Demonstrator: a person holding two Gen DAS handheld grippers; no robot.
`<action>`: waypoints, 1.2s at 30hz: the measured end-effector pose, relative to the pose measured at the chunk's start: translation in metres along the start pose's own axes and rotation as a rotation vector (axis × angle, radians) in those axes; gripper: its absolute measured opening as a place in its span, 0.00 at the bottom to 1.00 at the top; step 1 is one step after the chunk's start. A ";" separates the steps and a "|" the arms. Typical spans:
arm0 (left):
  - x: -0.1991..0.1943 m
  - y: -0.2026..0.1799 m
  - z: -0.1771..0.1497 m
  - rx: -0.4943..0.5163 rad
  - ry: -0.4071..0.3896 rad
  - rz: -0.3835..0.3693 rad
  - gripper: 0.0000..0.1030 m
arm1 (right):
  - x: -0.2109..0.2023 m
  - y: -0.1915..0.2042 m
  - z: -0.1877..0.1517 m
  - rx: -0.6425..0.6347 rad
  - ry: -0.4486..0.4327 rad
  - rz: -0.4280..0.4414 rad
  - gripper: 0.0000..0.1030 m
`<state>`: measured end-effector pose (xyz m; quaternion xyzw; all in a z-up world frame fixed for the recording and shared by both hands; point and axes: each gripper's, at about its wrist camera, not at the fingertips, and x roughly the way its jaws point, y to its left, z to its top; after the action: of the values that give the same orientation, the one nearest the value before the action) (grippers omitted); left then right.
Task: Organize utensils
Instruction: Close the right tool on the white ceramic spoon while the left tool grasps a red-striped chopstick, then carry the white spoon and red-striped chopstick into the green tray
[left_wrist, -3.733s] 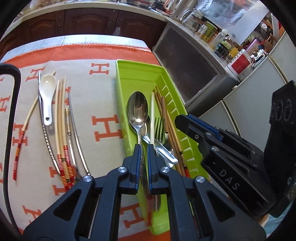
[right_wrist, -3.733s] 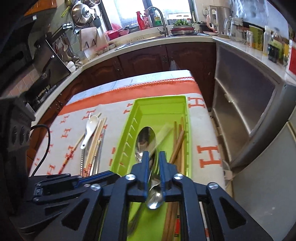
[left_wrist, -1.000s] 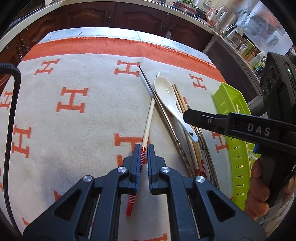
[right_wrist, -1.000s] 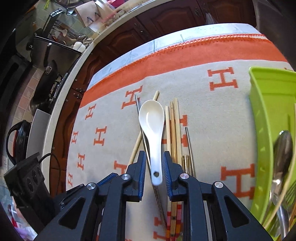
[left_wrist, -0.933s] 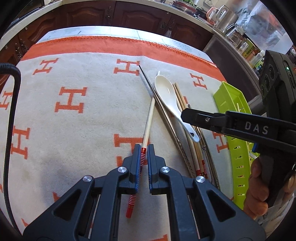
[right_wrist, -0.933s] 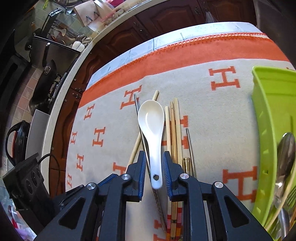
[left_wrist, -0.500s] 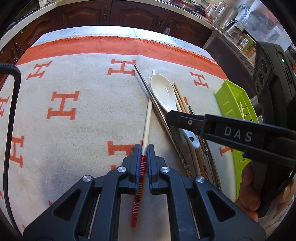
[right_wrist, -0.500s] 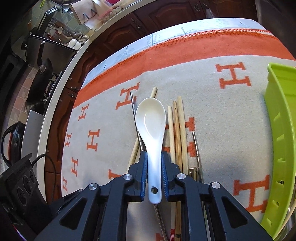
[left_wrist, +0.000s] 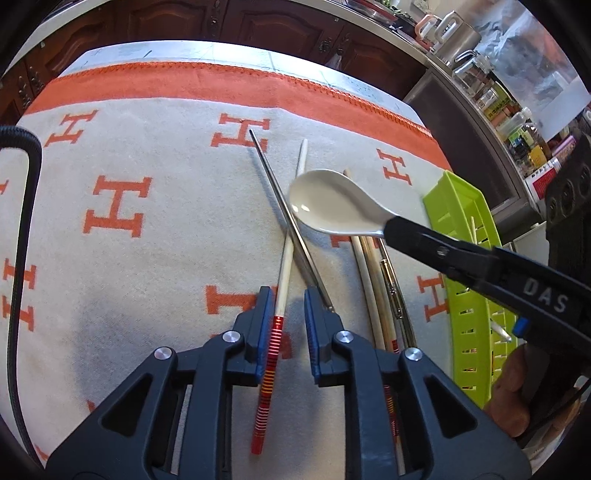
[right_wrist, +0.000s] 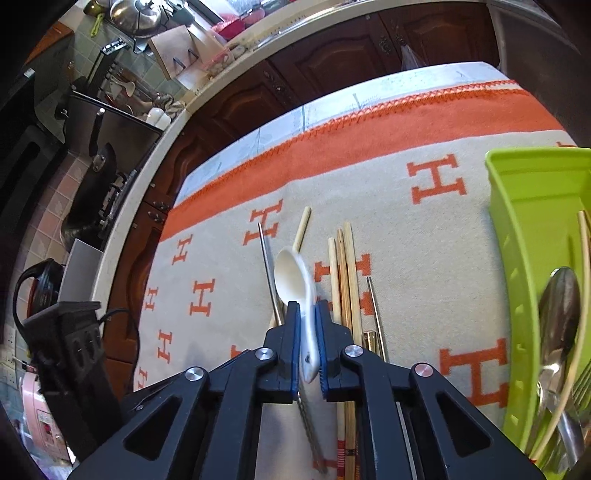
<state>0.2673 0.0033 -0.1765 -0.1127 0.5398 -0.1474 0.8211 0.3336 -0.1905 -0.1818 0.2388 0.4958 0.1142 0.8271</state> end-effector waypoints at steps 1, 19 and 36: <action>-0.001 0.001 0.000 -0.003 -0.003 -0.002 0.15 | -0.007 -0.002 -0.001 0.007 -0.016 0.005 0.05; 0.004 -0.021 -0.006 0.083 -0.071 0.191 0.03 | -0.160 -0.102 -0.022 0.191 -0.350 -0.167 0.05; -0.102 -0.022 -0.025 -0.008 -0.294 0.178 0.03 | -0.173 -0.157 -0.048 0.205 -0.313 -0.418 0.06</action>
<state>0.2035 0.0194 -0.0912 -0.0879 0.4222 -0.0537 0.9006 0.2007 -0.3860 -0.1481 0.2286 0.4094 -0.1477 0.8708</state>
